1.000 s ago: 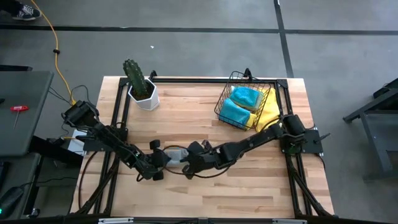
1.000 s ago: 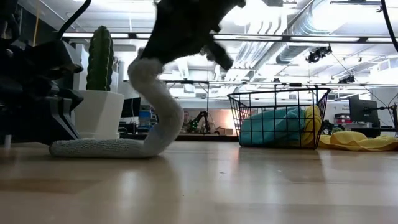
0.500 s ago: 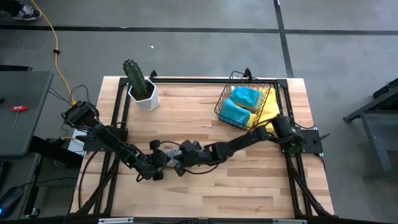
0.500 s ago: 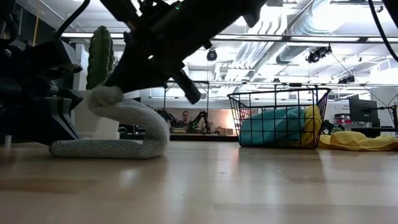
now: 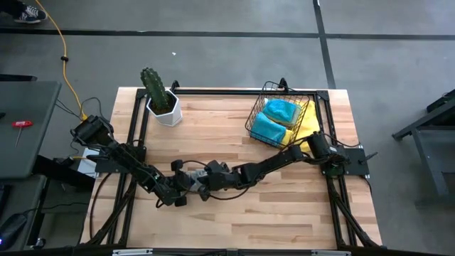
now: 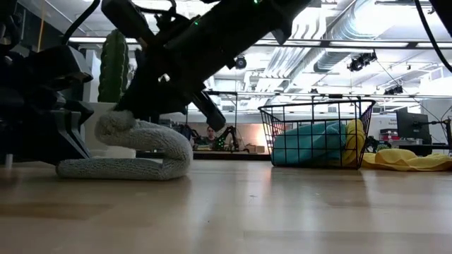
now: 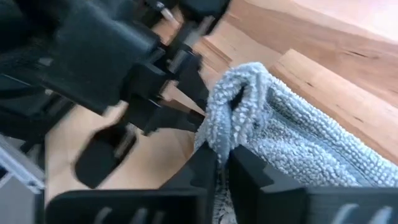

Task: Fold microfiber towels
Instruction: Fold the gray microfiber towel

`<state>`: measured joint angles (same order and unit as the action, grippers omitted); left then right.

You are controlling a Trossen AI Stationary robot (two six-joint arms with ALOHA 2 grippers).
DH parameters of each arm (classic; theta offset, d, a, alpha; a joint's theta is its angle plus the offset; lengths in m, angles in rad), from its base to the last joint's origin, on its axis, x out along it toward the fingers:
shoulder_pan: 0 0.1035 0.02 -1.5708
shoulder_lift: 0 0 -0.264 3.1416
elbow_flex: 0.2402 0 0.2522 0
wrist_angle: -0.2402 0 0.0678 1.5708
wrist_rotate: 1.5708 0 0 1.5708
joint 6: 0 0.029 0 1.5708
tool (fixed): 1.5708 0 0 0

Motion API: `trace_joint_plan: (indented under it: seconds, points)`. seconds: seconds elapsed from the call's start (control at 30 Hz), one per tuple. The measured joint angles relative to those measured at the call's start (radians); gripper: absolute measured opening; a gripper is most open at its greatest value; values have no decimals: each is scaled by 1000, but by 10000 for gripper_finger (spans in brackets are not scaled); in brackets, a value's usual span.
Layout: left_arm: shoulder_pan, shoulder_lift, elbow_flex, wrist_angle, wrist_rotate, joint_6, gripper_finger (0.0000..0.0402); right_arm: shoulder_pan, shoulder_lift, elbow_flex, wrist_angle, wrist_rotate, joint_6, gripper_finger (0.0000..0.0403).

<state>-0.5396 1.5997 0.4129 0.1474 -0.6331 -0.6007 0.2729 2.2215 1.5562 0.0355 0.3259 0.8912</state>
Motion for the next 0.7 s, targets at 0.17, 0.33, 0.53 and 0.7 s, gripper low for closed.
trace_joint_plan:
  seconds: [0.17,0.33,0.53,0.7]
  points:
    - [0,0,-1,3,-1,2,0,0,0,0,40,-1,-34,82]
    - [-1,-43,-1,-22,16,16,0,-1,0,0,45,40,-83,160]
    - [-21,-161,-4,-143,18,19,0,-4,-14,-1,43,68,-141,198]
    - [-33,-255,-2,-194,14,6,0,-3,-49,-1,40,103,-233,200]
